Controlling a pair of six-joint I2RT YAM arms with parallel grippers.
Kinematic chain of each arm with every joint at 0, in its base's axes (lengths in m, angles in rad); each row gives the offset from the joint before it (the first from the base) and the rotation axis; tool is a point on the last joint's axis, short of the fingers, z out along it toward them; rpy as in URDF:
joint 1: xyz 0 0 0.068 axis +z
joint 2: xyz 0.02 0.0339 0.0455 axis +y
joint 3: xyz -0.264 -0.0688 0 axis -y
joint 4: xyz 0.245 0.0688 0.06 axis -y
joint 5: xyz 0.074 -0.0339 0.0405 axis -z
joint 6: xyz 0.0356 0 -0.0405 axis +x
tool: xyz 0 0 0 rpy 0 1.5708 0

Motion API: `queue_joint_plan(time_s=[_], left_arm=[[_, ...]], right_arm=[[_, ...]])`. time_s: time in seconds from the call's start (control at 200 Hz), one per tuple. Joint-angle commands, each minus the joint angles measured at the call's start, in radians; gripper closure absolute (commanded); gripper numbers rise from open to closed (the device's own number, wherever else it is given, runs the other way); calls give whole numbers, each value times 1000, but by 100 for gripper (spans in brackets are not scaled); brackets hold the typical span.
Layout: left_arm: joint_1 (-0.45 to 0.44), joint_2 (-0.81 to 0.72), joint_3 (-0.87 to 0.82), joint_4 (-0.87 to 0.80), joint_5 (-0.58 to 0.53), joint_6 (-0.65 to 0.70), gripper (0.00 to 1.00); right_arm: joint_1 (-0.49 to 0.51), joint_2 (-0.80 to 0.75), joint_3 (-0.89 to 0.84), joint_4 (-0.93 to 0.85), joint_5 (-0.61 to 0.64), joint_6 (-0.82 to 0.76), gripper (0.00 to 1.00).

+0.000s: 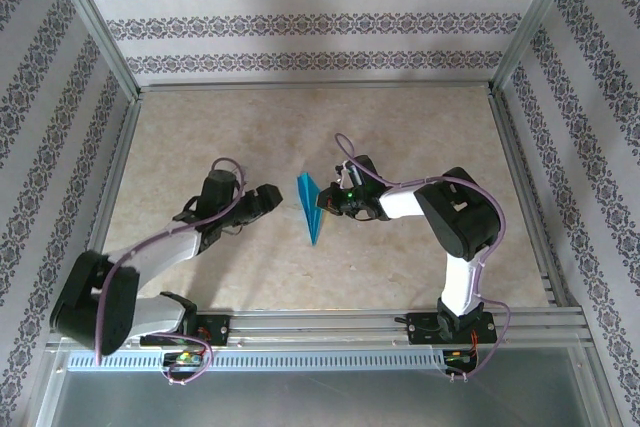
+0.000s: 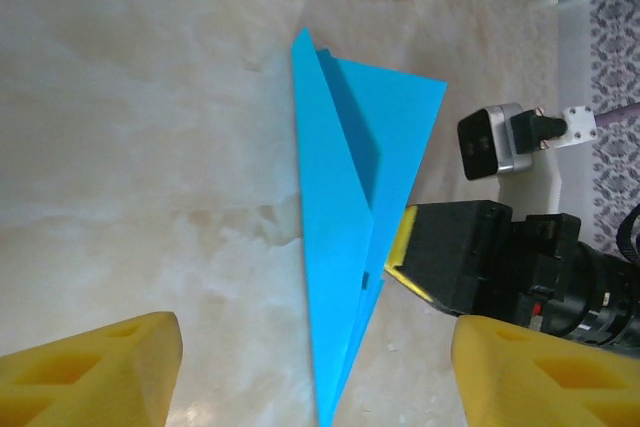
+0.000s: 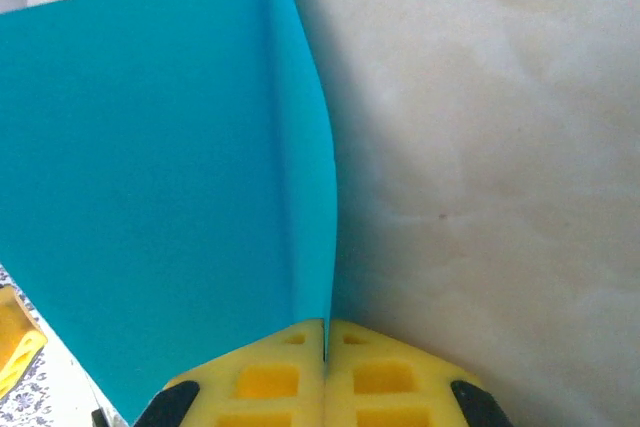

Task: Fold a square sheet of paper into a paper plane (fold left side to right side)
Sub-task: Turn over the paper plane at the center of the table.

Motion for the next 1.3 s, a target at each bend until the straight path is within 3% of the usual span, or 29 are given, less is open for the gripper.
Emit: queue_joint_plan(time_s=[0.0, 0.23, 0.635, 0.854, 1.294], left_arm=[[4, 89, 74, 79, 114, 16, 30], [-23, 280, 174, 73, 171, 10, 35], [-58, 438, 275, 49, 189, 29, 47], [-63, 468, 285, -9, 140, 68, 67], [-65, 479, 276, 37, 159, 48, 89]], right_arm=[[-5, -36, -16, -13, 18, -34, 100], [-7, -33, -18, -14, 18, -37, 100], [-7, -29, -4, -37, 16, -45, 100], [-21, -47, -7, -99, 45, -75, 100], [-34, -97, 8, -213, 95, -137, 86]])
